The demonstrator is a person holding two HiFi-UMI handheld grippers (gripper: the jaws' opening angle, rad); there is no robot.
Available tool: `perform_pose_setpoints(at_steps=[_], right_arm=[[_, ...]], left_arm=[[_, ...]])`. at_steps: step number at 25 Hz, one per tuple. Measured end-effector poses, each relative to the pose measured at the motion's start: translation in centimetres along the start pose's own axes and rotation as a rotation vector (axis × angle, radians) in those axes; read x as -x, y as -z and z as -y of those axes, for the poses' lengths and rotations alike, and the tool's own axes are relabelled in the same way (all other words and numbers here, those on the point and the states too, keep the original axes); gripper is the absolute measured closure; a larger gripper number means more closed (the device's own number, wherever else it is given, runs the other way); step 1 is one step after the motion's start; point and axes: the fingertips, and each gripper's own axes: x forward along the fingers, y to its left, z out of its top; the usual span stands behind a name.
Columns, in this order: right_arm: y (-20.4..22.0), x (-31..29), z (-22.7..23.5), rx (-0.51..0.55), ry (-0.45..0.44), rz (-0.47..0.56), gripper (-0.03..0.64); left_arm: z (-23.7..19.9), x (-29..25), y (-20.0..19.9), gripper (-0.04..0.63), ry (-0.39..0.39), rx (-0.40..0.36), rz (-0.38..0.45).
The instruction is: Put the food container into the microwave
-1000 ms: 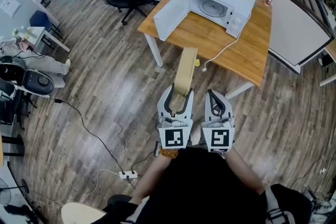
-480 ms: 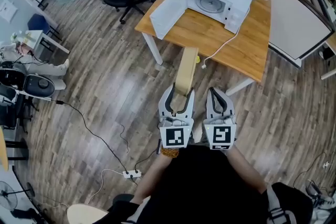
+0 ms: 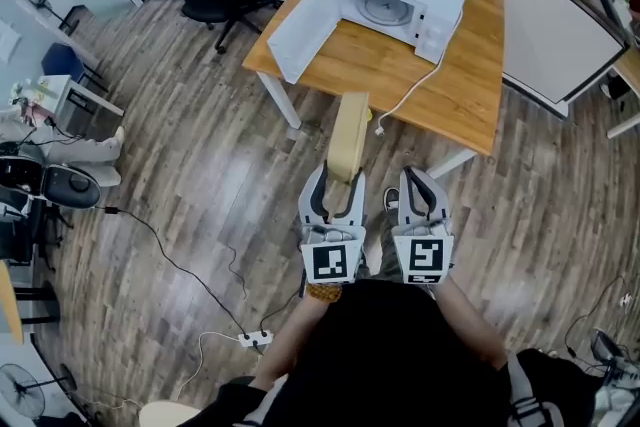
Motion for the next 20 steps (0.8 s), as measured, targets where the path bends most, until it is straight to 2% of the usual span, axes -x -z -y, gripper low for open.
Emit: perform_pose_setpoints(at_steps=[6,14,20], right_arm=[[1.1,-1.3,0.1,-0.004,-0.015,-0.048,0.61],[1.7,-2.8,-0.1,-0.015,-0.033,-0.072,0.609],[1.9,-3.6,0.5,-0.01,-0.035,-0.091,0.609]], left_arm=[[-0.1,-0.3,1.0,0.353,0.015,-0.008,-0.036],[-0.3,-1.8,1.2,0.353,0.042,-0.026,-0.031],[0.1,-3.3,1.3,0.353,0.06,-0.012,-0.036]])
